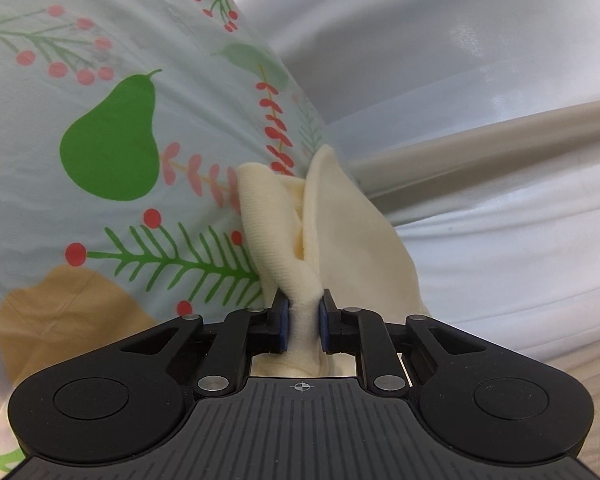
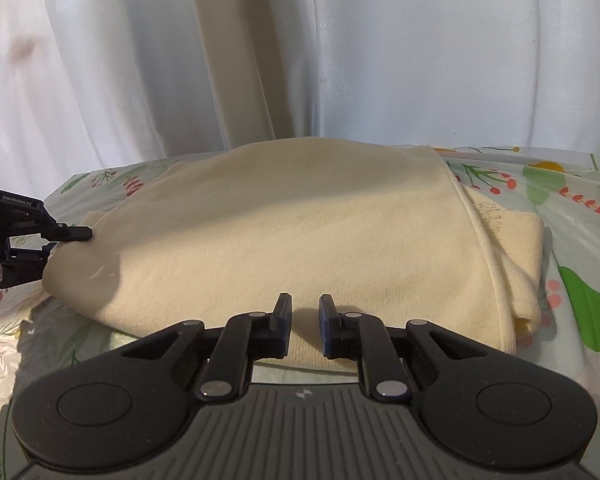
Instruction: Fold small clothes
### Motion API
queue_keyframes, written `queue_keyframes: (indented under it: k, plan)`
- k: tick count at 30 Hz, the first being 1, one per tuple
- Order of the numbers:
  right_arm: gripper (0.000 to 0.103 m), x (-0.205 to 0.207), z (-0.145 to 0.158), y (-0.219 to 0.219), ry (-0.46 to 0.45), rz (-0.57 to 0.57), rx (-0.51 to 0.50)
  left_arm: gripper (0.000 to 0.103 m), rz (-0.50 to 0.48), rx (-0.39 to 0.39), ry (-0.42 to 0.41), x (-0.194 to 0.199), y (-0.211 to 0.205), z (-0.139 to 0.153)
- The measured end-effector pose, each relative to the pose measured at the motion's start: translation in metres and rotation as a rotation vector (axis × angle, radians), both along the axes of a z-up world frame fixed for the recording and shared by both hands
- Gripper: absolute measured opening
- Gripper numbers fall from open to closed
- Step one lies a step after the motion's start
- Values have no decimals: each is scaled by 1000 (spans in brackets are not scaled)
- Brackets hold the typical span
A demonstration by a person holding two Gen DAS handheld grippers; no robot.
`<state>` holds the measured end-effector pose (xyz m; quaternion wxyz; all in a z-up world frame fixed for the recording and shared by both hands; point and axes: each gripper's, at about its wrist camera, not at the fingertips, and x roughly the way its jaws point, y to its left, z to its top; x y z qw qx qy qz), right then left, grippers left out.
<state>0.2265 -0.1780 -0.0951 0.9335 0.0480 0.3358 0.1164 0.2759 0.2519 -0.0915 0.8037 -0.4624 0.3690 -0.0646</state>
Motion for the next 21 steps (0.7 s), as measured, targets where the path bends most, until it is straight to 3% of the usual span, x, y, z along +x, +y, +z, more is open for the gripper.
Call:
queue_keyframes:
  k: [5, 11, 14, 17, 18, 19, 21]
  plan:
    - [14, 2, 5, -14, -15, -60, -2, 16, -94, 67, -100, 5, -34, 43]
    - [14, 4, 8, -40, -27, -147, 19, 16, -299, 182, -186, 28, -128, 83]
    - [14, 4, 5, -49, -13, -172, 38, 16, -396, 279, -154, 40, -183, 74]
    - [14, 3, 1, -56, 2, -171, 41, 20, -464, 389, -31, 49, -227, 43]
    - [14, 3, 0, -57, 6, -166, 39, 20, -463, 405, -4, 47, -233, 33]
    - [14, 3, 0, -59, 11, -159, 38, 21, -447, 403, -26, 41, -234, 33]
    - [14, 2, -1, -64, 18, -146, 42, 21, -455, 382, -23, 32, -231, 44]
